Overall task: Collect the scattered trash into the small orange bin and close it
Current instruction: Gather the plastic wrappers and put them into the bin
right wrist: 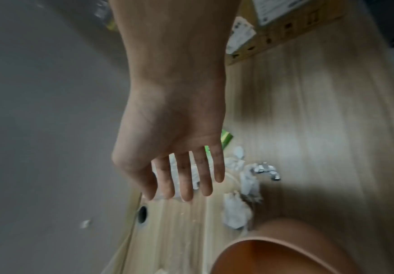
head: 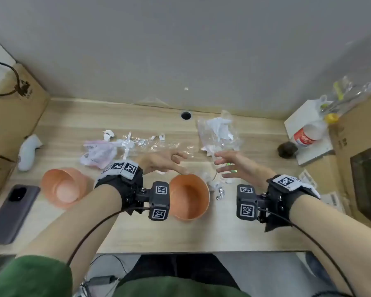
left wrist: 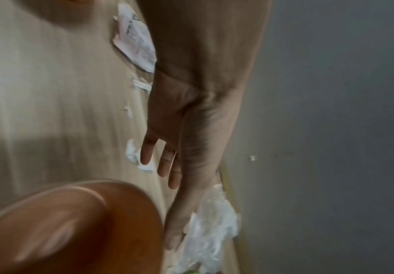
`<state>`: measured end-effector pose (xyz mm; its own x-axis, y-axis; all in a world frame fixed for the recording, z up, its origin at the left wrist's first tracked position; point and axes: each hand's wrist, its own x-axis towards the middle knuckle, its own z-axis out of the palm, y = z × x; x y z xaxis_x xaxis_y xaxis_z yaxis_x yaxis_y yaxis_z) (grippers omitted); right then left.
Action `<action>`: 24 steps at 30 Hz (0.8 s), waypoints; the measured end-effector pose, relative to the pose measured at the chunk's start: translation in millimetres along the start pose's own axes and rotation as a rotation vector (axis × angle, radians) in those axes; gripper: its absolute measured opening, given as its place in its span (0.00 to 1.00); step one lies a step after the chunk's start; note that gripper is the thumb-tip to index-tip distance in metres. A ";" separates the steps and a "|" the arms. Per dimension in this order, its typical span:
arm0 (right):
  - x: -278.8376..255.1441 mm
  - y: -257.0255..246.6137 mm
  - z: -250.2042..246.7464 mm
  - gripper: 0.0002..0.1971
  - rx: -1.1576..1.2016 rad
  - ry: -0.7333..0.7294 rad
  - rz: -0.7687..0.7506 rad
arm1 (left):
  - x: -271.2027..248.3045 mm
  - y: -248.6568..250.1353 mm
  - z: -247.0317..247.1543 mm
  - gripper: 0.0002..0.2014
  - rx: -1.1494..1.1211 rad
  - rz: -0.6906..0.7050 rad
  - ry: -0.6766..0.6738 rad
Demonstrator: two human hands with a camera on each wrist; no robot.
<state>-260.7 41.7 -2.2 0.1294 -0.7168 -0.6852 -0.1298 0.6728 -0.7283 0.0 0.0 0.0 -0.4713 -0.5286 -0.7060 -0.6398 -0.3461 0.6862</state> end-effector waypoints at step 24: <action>147.4 -20.3 -31.0 0.64 -0.891 0.402 -0.238 | 18.3 -37.5 -13.3 0.19 -0.130 -0.071 0.445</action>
<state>-269.4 -83.3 -88.2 -0.0723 -0.9340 -0.3499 -0.8532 0.2396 -0.4633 23.4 -7.0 -36.3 -0.1043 -0.7712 -0.6280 -0.5661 -0.4732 0.6751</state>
